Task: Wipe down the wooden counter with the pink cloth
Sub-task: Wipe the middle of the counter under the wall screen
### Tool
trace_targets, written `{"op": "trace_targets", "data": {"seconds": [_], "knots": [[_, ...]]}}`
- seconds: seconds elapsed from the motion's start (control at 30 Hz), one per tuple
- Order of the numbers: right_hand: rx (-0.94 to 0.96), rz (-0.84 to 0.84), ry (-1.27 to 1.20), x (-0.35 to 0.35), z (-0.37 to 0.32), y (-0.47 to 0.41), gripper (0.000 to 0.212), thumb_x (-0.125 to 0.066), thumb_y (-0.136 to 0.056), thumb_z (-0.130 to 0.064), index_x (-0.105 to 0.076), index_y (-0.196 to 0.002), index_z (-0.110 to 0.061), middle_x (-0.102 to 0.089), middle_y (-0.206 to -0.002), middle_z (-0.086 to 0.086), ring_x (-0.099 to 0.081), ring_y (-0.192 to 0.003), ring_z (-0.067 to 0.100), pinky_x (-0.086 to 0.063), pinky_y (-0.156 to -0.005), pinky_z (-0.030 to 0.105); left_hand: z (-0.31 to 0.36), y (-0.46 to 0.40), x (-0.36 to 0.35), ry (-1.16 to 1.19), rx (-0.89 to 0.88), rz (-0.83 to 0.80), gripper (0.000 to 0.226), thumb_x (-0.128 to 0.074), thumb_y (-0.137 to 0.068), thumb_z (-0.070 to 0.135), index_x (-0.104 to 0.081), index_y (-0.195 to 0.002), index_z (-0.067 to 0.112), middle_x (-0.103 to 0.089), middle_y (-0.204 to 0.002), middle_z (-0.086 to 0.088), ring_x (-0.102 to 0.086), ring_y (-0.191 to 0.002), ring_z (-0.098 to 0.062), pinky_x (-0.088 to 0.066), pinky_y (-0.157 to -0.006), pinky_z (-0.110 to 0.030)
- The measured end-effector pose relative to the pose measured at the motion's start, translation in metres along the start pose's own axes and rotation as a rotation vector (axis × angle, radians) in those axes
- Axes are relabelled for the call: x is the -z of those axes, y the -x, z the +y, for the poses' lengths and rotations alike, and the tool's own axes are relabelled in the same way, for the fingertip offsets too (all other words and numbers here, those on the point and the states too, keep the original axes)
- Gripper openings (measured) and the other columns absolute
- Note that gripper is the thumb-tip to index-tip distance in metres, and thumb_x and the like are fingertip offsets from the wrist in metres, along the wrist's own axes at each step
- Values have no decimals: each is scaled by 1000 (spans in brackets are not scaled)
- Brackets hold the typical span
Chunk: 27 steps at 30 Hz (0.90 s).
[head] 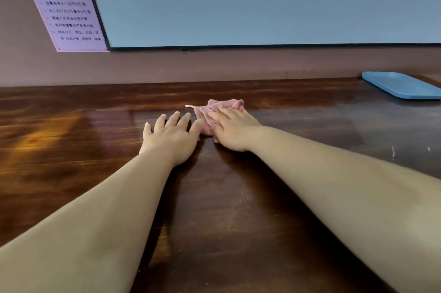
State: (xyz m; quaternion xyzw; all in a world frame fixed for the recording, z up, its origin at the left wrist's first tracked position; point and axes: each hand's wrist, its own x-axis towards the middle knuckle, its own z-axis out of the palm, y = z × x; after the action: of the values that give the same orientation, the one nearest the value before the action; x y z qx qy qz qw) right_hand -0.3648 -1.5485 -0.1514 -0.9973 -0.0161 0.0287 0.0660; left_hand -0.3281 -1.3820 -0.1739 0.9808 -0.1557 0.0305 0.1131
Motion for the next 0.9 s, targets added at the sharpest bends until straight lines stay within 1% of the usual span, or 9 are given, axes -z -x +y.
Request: {"op": "trace_targets", "data": {"seconds": [0.07,0.13,0.2,0.3,0.43,0.53,0.6,0.83,0.9], "knots": [[-38,0,-12,1,-9,-1,54,-15,-109,-39,-9,-162,-33,1,-170,-5,3,-156,18,2,-125,43,-2,2,7,265,-15,160,65,-23,-96,62,-33,-150,26,-21,-160,2,-11,-147,-18,-8,-119,-41],[23,-41,-34,-7,-15,12,54,-14,-108,-42,-4,-161,-37,4,-170,-7,5,-156,16,4,-125,43,-7,5,20,533,-14,323,56,-35,-100,48,-42,-145,15,-31,-156,-5,-20,-145,-18,-12,-119,-34],[119,-35,-42,-18,-11,31,55,-13,-106,-46,-5,-160,-39,3,-170,-9,5,-156,14,4,-126,44,-14,16,28,585,-21,394,50,-39,-102,38,-44,-144,11,-34,-154,-7,-24,-144,-17,-13,-118,-30],[131,-12,-47,-18,-10,31,54,-12,-106,-46,-8,-160,-40,1,-169,-10,3,-156,14,3,-126,43,-29,35,35,459,-91,339,48,-44,-101,35,-45,-143,12,-37,-152,-5,-27,-143,-18,-15,-116,-28],[-57,-14,-23,-3,-29,7,55,-13,-108,-36,-6,-162,-32,3,-170,-1,5,-156,24,5,-125,44,-56,61,39,164,-25,164,56,-36,-101,43,-36,-148,13,-32,-155,-5,-22,-145,-22,-14,-119,-38],[64,-56,-19,-13,-37,23,56,-12,-107,-37,1,-162,-33,7,-170,-6,10,-155,18,6,-125,44,-85,80,43,-26,69,121,59,-27,-101,49,-29,-151,18,-26,-158,0,-15,-147,-20,-9,-119,-41],[154,-61,-18,-24,-33,41,57,-11,-106,-39,2,-161,-36,7,-169,-9,10,-155,14,4,-125,45,-99,90,40,-68,104,104,61,-23,-100,52,-28,-152,21,-23,-159,3,-12,-148,-17,-6,-120,-41],[11,-28,3,-8,-55,16,54,-10,-108,-33,-4,-162,-33,1,-170,-5,2,-156,17,0,-125,45,-101,95,35,-59,156,69,68,-21,-96,62,-24,-153,25,-17,-160,7,-10,-148,-13,-8,-120,-41],[83,-49,-17,-12,-55,27,55,-10,-107,-35,1,-161,-36,5,-170,-7,8,-155,14,3,-125,44,-102,95,36,-61,163,68,68,-20,-96,62,-22,-153,26,-16,-161,8,-9,-148,-12,-7,-120,-40]]}}
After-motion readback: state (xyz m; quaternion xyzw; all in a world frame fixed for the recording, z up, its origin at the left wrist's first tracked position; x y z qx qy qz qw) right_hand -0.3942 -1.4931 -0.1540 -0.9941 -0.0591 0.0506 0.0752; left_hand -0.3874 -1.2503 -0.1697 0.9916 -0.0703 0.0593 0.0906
